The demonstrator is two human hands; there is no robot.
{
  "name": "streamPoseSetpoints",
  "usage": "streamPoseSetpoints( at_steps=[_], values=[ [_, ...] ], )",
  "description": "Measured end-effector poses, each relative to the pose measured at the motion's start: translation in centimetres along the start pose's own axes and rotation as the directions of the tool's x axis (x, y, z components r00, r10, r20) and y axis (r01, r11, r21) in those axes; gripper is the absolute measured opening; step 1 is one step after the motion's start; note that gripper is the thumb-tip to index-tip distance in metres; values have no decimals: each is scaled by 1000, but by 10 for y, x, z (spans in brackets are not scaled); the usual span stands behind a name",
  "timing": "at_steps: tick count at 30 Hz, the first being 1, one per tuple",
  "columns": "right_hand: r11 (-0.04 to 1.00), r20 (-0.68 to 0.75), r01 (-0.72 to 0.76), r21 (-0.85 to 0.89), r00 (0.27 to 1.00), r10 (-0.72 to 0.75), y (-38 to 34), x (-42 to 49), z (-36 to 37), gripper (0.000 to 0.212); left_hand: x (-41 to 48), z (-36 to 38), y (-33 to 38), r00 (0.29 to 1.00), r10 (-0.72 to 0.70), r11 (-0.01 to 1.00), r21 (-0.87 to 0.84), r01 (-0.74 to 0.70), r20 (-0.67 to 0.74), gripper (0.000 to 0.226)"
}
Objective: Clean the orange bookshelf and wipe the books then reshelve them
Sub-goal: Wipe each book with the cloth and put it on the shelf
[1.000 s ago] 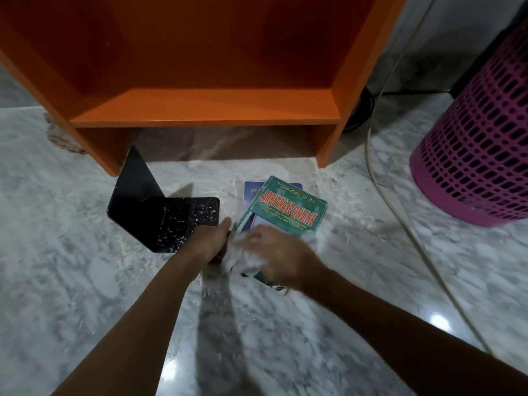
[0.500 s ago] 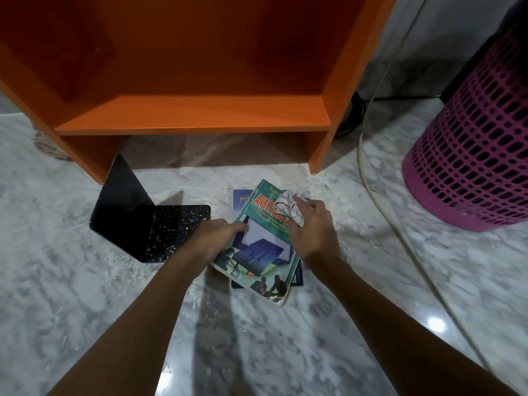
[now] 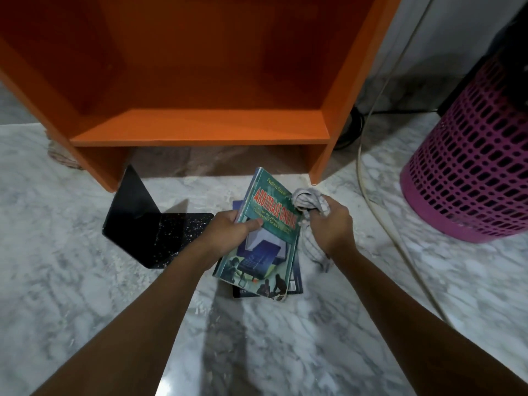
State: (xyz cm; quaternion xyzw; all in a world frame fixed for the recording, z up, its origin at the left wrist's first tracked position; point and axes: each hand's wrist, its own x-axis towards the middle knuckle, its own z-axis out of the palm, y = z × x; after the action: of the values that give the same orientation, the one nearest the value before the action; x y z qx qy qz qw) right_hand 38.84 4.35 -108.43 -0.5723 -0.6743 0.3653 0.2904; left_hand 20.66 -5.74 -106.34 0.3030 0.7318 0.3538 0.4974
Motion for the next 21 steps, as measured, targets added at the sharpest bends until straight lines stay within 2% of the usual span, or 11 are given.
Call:
streamPoseSetpoints(
  at_steps=[3, 6, 9, 11, 13, 15, 18, 21],
  values=[
    [997, -37, 46, 64, 998, -44, -28, 2, -12, 23, -18, -19, 25, 987, 124, 992, 22, -122, -102, 17],
    [972, 5, 184, 149, 982, -187, -78, -2, -26, 26, -42, -47, 60, 955, 243, 970, 63, -235, -170, 12],
    [928, 27, 317, 194, 944, -328, -133, -3, -44, 24, -70, -71, 97, 902, 381, 922, 157, -355, -201, 25],
    [903, -5, 380, 198, 922, -387, -176, -3, -57, 28, -96, -89, 126, 848, 477, 877, 181, -444, -231, 20],
    [857, -19, 465, 221, 881, -473, -225, -6, -72, 39, -127, -108, 160, 767, 581, 814, 200, -546, -270, 15],
    [797, -50, 552, 246, 828, -558, -267, -10, -86, 40, -156, -124, 189, 667, 673, 738, 233, -633, -320, 15],
    [715, -85, 630, 303, 765, -638, -332, -17, -113, 36, -193, -150, 234, 457, 764, 615, 298, -731, -456, 12],
    [678, -67, 666, 312, 727, -683, -383, -17, -133, 30, -208, -173, 273, 260, 752, 525, 313, -791, -606, 12]
  ],
)
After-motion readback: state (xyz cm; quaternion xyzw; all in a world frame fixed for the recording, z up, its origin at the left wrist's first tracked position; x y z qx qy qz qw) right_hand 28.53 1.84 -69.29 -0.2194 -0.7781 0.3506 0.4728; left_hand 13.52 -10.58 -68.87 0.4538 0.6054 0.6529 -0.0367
